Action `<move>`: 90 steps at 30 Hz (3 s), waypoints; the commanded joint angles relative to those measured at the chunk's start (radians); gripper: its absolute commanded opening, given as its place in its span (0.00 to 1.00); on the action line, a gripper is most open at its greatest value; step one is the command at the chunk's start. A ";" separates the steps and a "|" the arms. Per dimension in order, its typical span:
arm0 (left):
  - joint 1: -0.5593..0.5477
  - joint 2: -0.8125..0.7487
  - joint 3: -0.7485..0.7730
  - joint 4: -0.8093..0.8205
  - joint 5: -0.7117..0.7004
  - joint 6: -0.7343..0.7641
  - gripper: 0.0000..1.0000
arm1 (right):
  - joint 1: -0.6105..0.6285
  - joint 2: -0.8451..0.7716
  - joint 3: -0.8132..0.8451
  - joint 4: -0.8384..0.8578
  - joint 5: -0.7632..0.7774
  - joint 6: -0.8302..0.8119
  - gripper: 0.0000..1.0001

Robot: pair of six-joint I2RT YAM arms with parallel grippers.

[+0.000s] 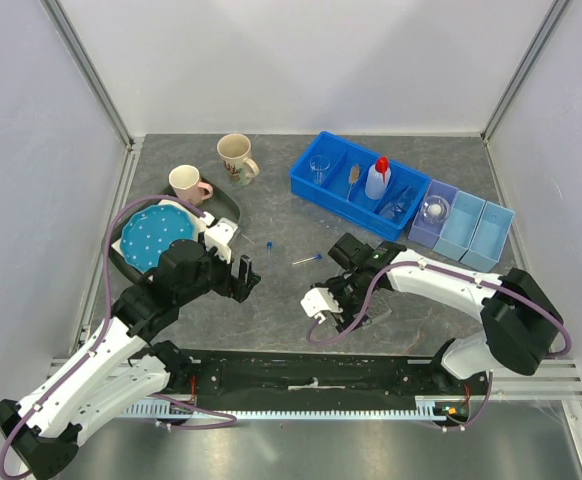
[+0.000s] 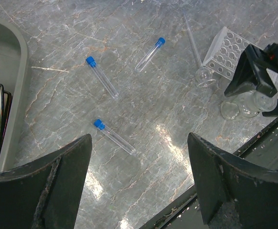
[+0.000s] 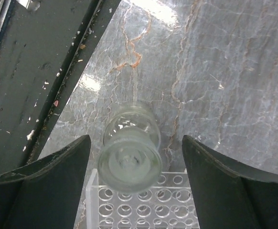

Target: Organize the chemistry lab equipment

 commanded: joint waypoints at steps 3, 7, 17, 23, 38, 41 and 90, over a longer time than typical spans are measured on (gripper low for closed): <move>-0.001 -0.010 -0.003 0.038 -0.015 0.003 0.88 | 0.055 0.015 -0.031 0.038 0.061 0.023 0.78; -0.001 -0.013 -0.001 0.038 -0.016 0.003 0.88 | 0.075 0.016 -0.045 0.042 0.092 0.026 0.70; -0.001 -0.015 -0.001 0.040 -0.015 0.003 0.88 | 0.088 0.006 -0.019 0.056 0.104 0.093 0.27; -0.001 -0.018 -0.003 0.038 -0.016 0.003 0.88 | 0.054 -0.031 0.047 -0.006 0.077 0.171 0.21; -0.001 -0.025 -0.004 0.041 -0.002 0.006 0.88 | -0.449 -0.119 0.300 -0.370 0.072 0.117 0.20; -0.001 -0.028 -0.004 0.043 0.002 0.006 0.88 | -0.621 -0.110 0.343 -0.446 0.080 0.032 0.20; -0.001 -0.018 -0.004 0.041 0.001 0.006 0.88 | -1.172 0.515 0.711 -0.183 0.104 0.053 0.28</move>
